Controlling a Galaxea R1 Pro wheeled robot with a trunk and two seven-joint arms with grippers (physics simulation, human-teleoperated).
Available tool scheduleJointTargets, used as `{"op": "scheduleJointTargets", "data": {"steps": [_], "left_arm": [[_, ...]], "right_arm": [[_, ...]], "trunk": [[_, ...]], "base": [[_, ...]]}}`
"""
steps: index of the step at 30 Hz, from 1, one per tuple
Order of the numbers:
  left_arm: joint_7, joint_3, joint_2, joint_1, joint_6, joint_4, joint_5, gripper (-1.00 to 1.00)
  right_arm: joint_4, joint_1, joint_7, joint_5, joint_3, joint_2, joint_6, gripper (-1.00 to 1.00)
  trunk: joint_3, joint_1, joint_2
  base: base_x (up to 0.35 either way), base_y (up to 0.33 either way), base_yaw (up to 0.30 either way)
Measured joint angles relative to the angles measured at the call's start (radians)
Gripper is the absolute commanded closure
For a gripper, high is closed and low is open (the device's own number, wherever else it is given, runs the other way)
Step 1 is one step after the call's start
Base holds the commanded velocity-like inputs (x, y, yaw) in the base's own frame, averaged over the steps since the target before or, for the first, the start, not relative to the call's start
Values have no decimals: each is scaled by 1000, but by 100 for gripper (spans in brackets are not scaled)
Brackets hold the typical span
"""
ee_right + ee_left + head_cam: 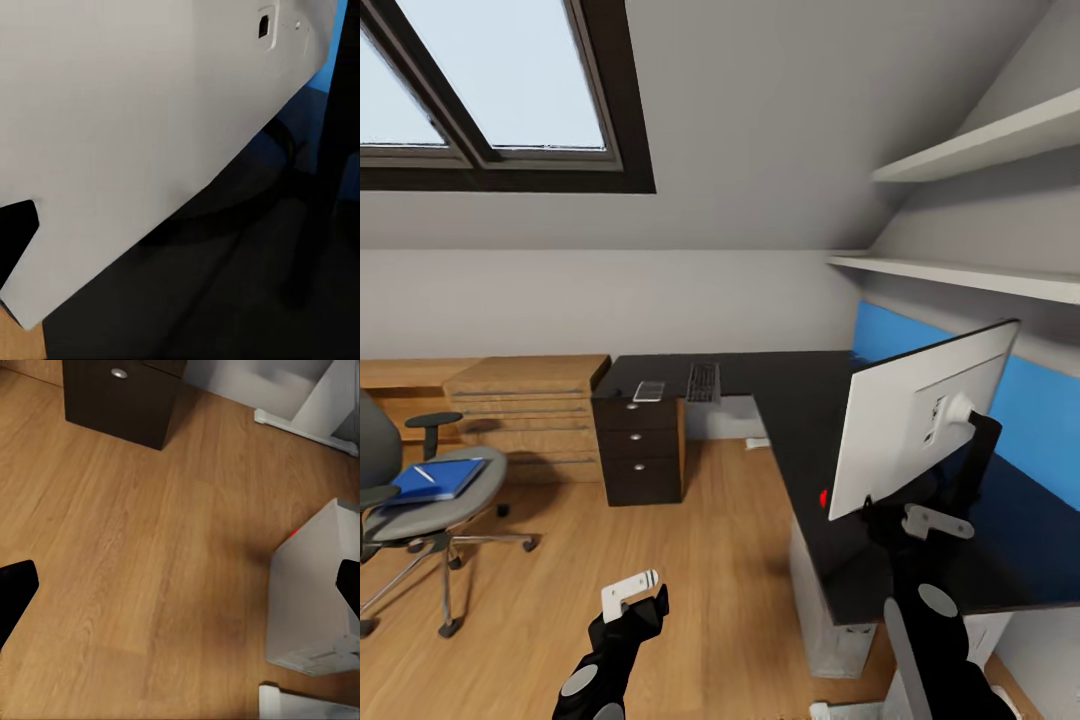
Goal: In the bedroom, organize the workspace by keeping the computer under the desk, ensuring the monitor is on the desk, placing the keyboard on the desk next to the monitor, placing the mouse on the desk next to the keyboard, moving the folder from the swivel chair onto the desk next to the mouse, stacking the notebook on top of the folder with the pen on top of the notebook, and positioning the swivel chair next to the desk.
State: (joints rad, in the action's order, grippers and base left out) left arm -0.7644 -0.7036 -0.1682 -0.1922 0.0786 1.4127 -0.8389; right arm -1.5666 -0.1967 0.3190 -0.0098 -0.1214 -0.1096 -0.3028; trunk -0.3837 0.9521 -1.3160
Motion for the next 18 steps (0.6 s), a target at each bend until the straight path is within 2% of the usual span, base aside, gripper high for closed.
{"op": "scheduleJointTargets", "data": {"steps": [8,12,17,18], "left_arm": [[2,0,0,0,0,0,0,-100],[3,-1,0,0,0,0,0,-100],[4,-1,0,0,0,0,0,-100],[4,-1,0,0,0,0,0,-100]], "right_arm": [[0,1,1,0,0,0,0,-100],[0,0,1,1,3,0,0,-100],[2,0,43,12,44,-1,1,-100],[6,0,85,13,83,0,1,-100]], "trunk": [[9,0,0],[10,0,0],[10,0,0],[10,0,0]], "base": [[-102,298,-218],[-69,165,-66],[-8,19,-7],[-3,6,-2]]}}
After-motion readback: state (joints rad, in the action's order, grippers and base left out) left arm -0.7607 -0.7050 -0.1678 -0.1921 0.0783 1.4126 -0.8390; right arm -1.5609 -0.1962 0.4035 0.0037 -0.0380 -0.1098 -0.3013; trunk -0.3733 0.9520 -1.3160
